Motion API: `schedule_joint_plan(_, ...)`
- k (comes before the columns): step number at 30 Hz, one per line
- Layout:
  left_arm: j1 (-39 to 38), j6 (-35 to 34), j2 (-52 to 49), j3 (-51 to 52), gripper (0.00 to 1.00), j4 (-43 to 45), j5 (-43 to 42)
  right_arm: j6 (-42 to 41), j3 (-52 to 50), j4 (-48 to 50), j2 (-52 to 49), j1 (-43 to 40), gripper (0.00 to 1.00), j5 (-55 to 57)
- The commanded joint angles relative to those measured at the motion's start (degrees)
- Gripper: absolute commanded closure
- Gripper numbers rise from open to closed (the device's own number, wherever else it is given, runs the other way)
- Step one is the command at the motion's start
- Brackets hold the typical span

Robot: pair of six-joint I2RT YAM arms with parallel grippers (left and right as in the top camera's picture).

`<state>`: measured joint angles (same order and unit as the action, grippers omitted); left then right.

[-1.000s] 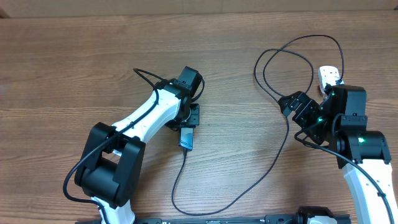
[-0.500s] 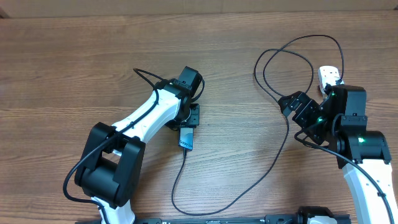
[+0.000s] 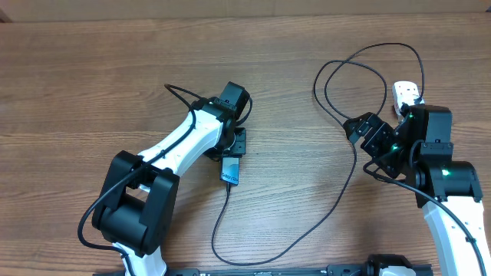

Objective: Plug charger to phone and switch on socket

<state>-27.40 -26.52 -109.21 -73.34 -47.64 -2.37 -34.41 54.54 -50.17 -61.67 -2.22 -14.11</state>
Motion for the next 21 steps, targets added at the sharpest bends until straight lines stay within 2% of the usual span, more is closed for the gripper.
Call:
schedule_joint_plan(1,-0.4,0.8,-0.4,-0.9,0.65,-0.2,-0.6,0.6,1.1,0.1,0.5,-0.1,0.00,0.8)
schedule_joint_plan(21,-1.5,0.6,-3.0,0.6,0.68,1.0,0.0,0.6,1.1,0.1,0.5,-0.1,0.00,0.8)
